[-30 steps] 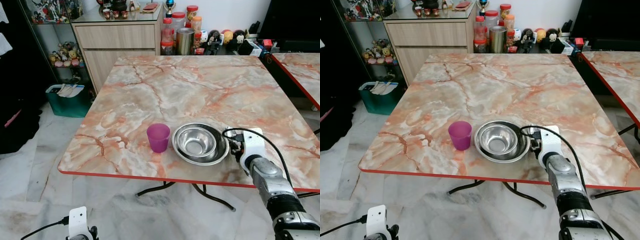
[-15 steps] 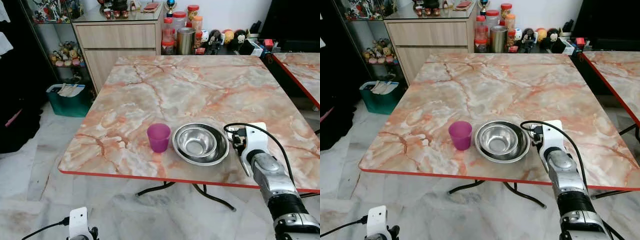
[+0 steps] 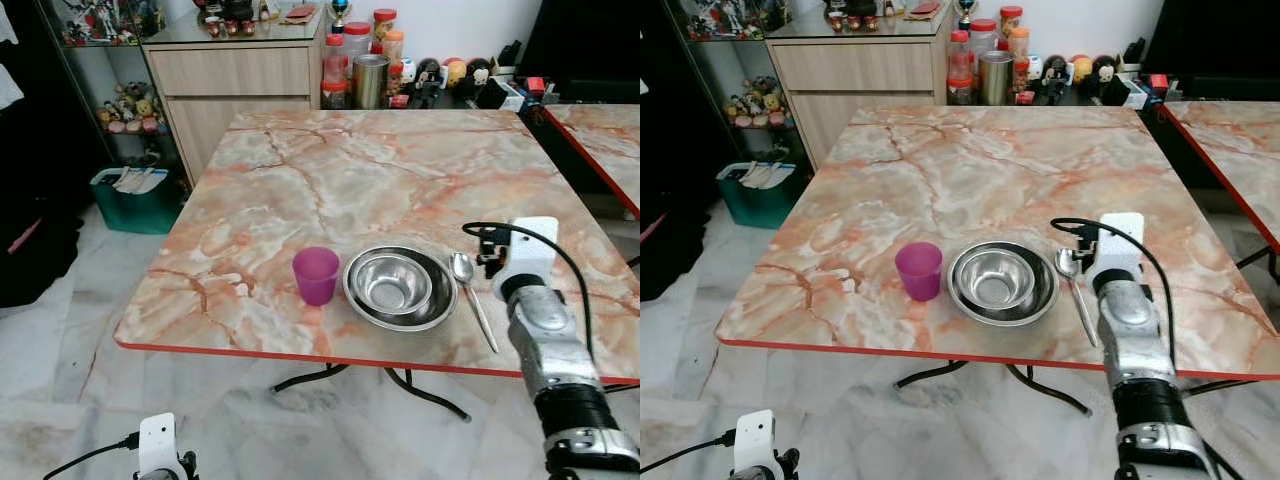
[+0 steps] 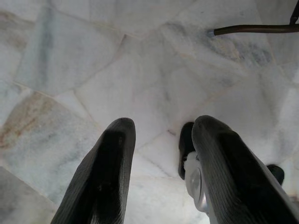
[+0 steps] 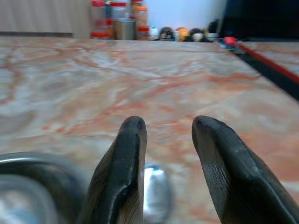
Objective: Setting the table
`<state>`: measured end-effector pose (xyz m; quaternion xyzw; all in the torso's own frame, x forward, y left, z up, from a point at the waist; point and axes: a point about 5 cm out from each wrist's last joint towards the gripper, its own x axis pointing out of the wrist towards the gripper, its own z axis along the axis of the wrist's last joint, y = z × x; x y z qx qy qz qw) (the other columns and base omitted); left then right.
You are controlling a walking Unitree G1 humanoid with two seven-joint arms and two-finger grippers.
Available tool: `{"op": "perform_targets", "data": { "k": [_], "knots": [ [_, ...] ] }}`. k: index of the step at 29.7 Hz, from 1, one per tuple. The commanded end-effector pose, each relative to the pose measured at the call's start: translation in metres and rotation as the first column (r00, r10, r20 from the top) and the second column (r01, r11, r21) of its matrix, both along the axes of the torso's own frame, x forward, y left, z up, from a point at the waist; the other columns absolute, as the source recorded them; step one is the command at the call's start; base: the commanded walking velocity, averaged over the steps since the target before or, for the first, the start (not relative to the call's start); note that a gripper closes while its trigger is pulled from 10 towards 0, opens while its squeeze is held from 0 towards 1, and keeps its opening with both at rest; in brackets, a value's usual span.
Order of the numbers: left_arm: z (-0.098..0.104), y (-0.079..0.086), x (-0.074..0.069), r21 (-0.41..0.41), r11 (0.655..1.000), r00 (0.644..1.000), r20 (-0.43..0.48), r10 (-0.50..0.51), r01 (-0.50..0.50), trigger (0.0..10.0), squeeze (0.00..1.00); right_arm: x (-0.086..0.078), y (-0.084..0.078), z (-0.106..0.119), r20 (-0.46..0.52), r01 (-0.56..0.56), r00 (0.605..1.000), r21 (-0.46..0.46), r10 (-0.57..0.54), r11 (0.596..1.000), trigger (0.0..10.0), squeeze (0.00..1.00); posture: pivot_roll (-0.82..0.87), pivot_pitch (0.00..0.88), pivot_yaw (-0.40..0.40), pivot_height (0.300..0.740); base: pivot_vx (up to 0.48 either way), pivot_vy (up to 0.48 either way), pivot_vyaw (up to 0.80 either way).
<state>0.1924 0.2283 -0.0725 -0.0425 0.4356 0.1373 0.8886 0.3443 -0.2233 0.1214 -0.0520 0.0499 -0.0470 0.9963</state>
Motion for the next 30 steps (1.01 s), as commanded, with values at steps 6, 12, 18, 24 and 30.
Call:
{"op": "perform_targets", "data": {
  "k": [6, 12, 18, 24, 30],
  "knots": [
    [-0.001, -0.001, -0.003, 0.012, 1.000, 1.000, -0.001, -0.010, 0.010, 10.0, 0.00, 0.007, 0.023, 0.016, 0.095, -0.068, 0.993, 0.025, 0.065, 0.997, 10.0, 0.00, 0.01, 0.000, 0.036, 0.740, 0.000, -0.451, 0.00],
    [-0.001, -0.001, -0.003, 0.016, 1.000, 1.000, 0.000, -0.013, 0.013, 10.0, 0.00, 0.007, 0.032, 0.013, 0.089, -0.096, 0.992, 0.014, 0.095, 0.995, 10.0, 0.00, 0.01, 0.000, 0.035, 0.740, 0.000, -0.480, 0.00],
    [-0.002, -0.002, -0.003, 0.018, 1.000, 1.000, 0.000, -0.019, 0.019, 10.0, 0.00, 0.000, 0.037, 0.007, 0.104, -0.111, 0.988, -0.005, 0.111, 0.994, 10.0, 0.00, 0.01, 0.000, 0.036, 0.740, 0.000, -0.480, 0.00],
    [-0.002, -0.003, -0.003, 0.017, 1.000, 1.000, 0.001, -0.025, 0.024, 10.0, 0.00, -0.011, 0.038, 0.008, 0.168, -0.108, 0.980, -0.010, 0.109, 0.994, 10.0, 0.00, 0.01, 0.000, 0.036, 0.740, 0.000, -0.480, 0.00],
    [-0.002, -0.005, -0.002, 0.018, 0.999, 1.000, 0.003, -0.028, 0.028, 10.0, 0.00, -0.026, 0.036, 0.006, 0.216, -0.099, 0.971, -0.033, 0.104, 0.995, 10.0, 0.00, 0.01, 0.000, 0.031, 0.740, 0.000, -0.480, 0.00]
  ]
}}
